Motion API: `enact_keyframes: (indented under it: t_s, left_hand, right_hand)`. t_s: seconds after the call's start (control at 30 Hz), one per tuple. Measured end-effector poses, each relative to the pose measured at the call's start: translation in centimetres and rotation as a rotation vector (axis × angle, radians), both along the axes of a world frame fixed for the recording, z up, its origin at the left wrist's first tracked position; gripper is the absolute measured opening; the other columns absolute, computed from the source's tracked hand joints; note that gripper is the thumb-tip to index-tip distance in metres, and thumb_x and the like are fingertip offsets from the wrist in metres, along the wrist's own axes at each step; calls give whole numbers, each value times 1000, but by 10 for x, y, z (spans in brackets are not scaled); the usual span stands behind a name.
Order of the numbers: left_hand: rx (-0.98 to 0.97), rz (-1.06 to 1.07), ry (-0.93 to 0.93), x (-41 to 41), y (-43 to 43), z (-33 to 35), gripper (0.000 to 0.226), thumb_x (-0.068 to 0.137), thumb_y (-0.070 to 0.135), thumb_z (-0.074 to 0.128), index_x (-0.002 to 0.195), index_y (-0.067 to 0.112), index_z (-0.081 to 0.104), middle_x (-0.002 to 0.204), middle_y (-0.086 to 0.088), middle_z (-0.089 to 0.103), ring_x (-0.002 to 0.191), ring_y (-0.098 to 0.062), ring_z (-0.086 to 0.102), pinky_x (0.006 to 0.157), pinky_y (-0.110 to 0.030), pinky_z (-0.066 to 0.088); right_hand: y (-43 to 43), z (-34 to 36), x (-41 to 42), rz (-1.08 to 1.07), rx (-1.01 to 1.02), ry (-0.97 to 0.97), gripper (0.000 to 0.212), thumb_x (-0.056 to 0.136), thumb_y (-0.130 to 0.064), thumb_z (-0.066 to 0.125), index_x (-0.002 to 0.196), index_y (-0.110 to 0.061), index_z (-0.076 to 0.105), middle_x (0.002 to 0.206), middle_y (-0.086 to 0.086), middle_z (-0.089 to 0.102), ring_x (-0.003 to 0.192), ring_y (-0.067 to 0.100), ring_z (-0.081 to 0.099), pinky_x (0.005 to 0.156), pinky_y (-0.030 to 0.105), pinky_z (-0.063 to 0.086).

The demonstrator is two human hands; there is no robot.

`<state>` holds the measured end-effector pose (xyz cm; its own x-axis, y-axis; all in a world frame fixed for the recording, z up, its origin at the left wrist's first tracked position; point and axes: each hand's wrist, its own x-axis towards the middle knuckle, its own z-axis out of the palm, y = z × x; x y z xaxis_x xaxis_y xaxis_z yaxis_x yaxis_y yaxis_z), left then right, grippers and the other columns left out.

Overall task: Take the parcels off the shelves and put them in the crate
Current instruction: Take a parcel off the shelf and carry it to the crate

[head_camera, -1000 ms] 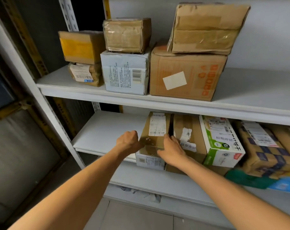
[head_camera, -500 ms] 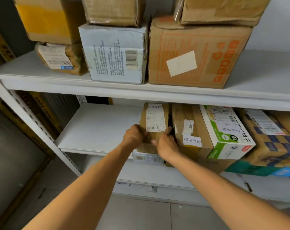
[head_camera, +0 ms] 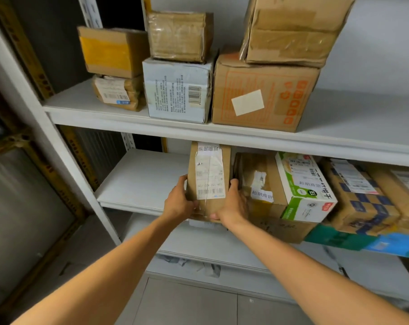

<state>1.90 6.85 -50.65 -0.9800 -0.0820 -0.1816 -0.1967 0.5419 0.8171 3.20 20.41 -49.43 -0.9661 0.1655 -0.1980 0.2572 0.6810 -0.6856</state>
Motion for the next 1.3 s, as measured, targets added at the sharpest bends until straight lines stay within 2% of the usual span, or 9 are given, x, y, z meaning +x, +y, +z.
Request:
enact_keyframes:
  t_s: [0.13, 0.23, 0.27, 0.37, 0.43, 0.9, 1.03, 1.2, 1.3]
  left_hand:
    - [-29, -17, 59, 42, 13, 14, 75, 86, 1, 63, 145, 25, 24, 125, -12, 57, 108, -33, 60, 89, -53, 54]
    - [-57, -43, 74, 73, 30, 15, 76, 85, 1, 65, 142, 25, 22, 121, -13, 58, 105, -32, 61, 88, -54, 53]
    - [-55, -46, 84, 84, 37, 15, 78, 83, 0, 66, 141, 27, 22, 120, -12, 58, 104, -31, 61, 87, -54, 54]
    - [-64, -71, 134, 105, 62, 21, 93, 76, -3, 70, 142, 36, 17, 114, -7, 59, 99, -27, 62, 85, -52, 54]
    - [-55, -113, 160, 113, 85, 28, 102, 72, -4, 71, 145, 38, 14, 113, -8, 61, 97, -27, 62, 84, -50, 55]
    - [49, -821, 305, 189, 412, 30, 108, 73, 9, 77, 149, 39, 7, 133, -5, 51, 119, -28, 54, 99, -46, 46]
    - [144, -1095, 282, 243, 521, 20, 107, 74, 5, 77, 152, 32, 8, 138, -11, 49, 123, -31, 53, 101, -49, 45]
    - [259, -1373, 263, 337, 642, 11, 107, 75, 5, 77, 149, 43, 8, 146, -1, 42, 133, -26, 42, 107, -49, 40]
    - [310, -1578, 211, 408, 700, 8, 105, 77, 3, 75, 150, 39, 9, 145, -2, 41, 130, -25, 45, 102, -46, 45]
  right_hand:
    - [20, 7, 28, 15, -61, 60, 91, 70, -2, 82, 141, -11, 24, 138, 14, 45, 126, 31, 45, 88, 34, 53]
    - [42, 5, 51, 15, -169, 36, 85, 83, 1, 69, 148, -12, 16, 145, 14, 37, 127, 34, 43, 42, 13, 49]
    - [49, 3, 61, 13, -181, 38, 89, 83, 2, 68, 150, -13, 11, 148, 13, 34, 130, 34, 41, 43, 13, 49]
    - [74, 3, 89, 15, -89, 96, 103, 68, 6, 79, 147, -13, 15, 145, 8, 39, 131, 27, 40, 92, 35, 52]
    - [97, 7, 108, -19, -90, 121, 104, 64, 6, 83, 144, -13, 20, 141, 7, 42, 129, 26, 43, 100, 40, 47]
    - [392, 31, 289, -604, -23, 324, 76, 80, -7, 70, 142, -30, 32, 126, 5, 55, 111, 25, 58, 84, 40, 57]
    - [466, 31, 375, -807, 52, 321, 91, 77, -9, 76, 149, -26, 22, 129, 8, 54, 117, 26, 56, 90, 39, 54]
    - [533, 28, 487, -1160, 42, 378, 58, 92, -10, 60, 140, -30, 33, 121, -2, 59, 115, 24, 58, 74, 15, 51]
    - [551, 30, 558, -1356, 104, 325, 76, 86, 2, 61, 149, -23, 25, 127, 15, 56, 107, 31, 59, 87, 38, 52]
